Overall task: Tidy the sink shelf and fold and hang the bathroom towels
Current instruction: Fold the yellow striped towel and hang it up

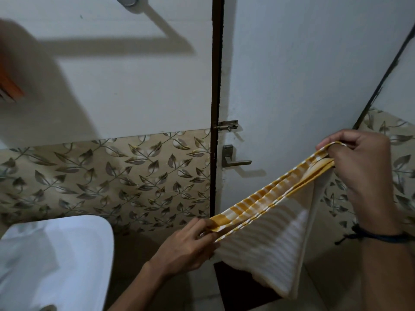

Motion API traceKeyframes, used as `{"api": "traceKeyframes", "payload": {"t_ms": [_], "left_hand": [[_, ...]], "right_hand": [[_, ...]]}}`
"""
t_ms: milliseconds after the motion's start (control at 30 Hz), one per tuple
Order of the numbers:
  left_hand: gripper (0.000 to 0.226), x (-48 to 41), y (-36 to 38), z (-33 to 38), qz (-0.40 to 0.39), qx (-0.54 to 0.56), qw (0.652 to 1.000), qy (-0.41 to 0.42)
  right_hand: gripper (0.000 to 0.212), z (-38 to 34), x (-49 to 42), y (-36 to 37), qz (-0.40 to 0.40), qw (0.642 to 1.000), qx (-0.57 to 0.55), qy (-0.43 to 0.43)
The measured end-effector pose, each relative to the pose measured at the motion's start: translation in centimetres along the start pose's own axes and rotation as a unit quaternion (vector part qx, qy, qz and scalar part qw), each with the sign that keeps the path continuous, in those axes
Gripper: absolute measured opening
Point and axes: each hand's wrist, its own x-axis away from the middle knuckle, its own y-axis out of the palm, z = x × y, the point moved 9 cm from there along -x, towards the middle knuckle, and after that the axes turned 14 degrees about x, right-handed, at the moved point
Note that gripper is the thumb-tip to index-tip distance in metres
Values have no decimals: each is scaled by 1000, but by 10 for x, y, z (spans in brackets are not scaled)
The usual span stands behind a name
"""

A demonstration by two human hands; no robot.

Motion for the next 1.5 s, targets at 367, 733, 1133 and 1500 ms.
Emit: {"api": "traceKeyframes", "payload": {"t_ms": [367,733,1133,1500], "left_hand": [[26,-1,-1,-11,-1,45,998,-38],[22,3,-22,-27,5,-70,997,-42],[34,8,-88,-50,3,-122,992,-21],[29,-7,-131,-63,46,-79,994,-55]], "right_hand": [[34,3,-1,4,-6,1000,-10,6],[32,22,-3,8,-33,992,116,-18],[45,53,19,64,-389,859,201,-265],[38,70,46,94,-440,785,222,-375]]}}
